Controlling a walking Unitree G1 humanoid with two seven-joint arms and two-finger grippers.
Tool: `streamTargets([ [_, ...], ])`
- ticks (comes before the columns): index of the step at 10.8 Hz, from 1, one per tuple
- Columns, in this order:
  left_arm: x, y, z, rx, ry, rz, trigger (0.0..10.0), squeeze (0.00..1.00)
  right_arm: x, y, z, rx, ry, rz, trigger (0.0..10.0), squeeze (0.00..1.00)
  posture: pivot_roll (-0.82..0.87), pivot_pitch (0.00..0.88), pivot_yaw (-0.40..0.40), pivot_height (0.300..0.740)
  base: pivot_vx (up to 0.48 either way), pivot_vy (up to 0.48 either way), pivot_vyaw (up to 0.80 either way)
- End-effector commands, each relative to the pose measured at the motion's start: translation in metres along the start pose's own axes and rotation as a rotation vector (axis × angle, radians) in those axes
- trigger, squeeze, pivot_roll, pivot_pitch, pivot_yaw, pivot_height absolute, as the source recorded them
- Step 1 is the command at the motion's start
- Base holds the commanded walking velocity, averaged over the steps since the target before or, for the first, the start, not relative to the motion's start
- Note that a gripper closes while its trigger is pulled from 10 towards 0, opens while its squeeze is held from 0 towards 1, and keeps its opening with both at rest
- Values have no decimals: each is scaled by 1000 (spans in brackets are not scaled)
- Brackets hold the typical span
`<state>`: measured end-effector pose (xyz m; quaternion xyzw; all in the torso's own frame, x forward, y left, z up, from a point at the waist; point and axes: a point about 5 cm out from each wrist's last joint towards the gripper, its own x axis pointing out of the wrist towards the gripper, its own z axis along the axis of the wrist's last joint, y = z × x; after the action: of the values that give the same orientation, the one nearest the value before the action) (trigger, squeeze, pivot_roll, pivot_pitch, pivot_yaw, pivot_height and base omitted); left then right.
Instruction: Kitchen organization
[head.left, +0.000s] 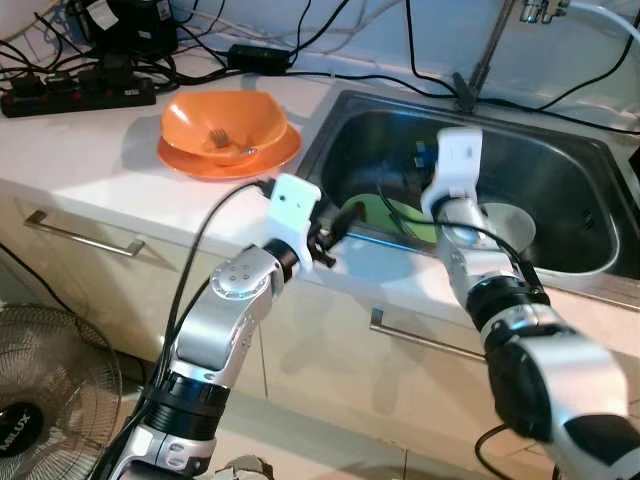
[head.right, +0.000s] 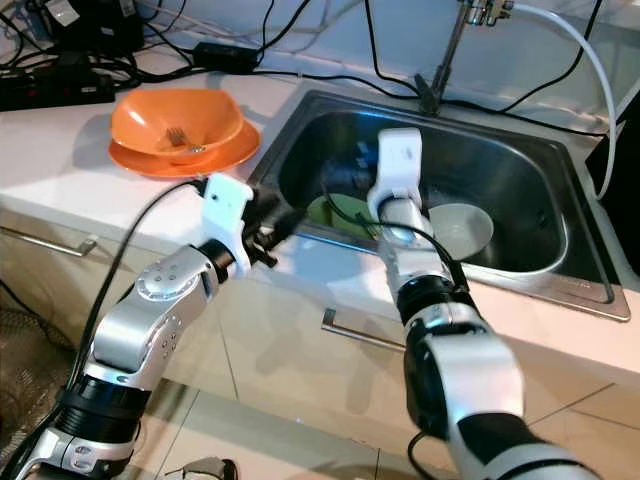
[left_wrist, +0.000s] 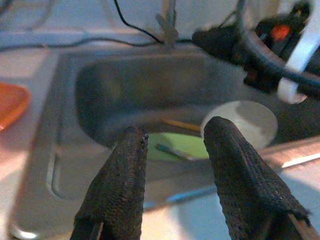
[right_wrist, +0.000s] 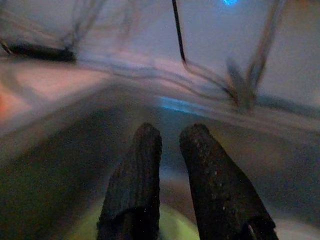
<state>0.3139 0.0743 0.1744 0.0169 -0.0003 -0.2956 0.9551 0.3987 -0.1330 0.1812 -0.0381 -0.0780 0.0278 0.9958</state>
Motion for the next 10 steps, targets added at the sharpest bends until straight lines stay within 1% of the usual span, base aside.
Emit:
streamTargets([
  [1,2,2,3,31,-27,37,10000,0,-5,2,5,-11,-79,26,10000,0,95,37,-58,740,0,0,0],
  [3,1,7,5,82,-58,92,10000,0,-20,6,7,-20,-174,67,10000,0,81,42,-61,740,0,0,0],
  [4,0,9,4,94,-70,115,10000,0,-31,5,6,-16,-200,76,10000,0,75,45,-62,740,0,0,0],
  [5,-2,12,3,106,-87,146,10000,0,-49,3,0,-2,-213,75,10000,0,62,43,-59,740,0,0,0],
  [6,-4,15,2,118,-100,171,10000,0,-62,3,-7,-3,-194,69,10000,0,53,42,-53,740,0,0,0],
  [7,-6,17,4,162,-112,188,10000,0,-67,5,-14,13,-159,47,10000,0,49,38,-47,740,0,0,0],
  [8,-6,18,9,216,-122,204,10000,0,-68,8,-15,22,-152,47,10000,0,51,37,-45,740,0,0,0],
  [9,-7,23,20,344,-146,245,10000,0,-71,15,-18,36,-135,56,10000,0,57,34,-44,740,0,0,0],
  [10,-9,26,29,534,-156,262,10000,0,-73,19,-19,46,-115,58,10000,0,70,31,-46,740,0,0,0],
])
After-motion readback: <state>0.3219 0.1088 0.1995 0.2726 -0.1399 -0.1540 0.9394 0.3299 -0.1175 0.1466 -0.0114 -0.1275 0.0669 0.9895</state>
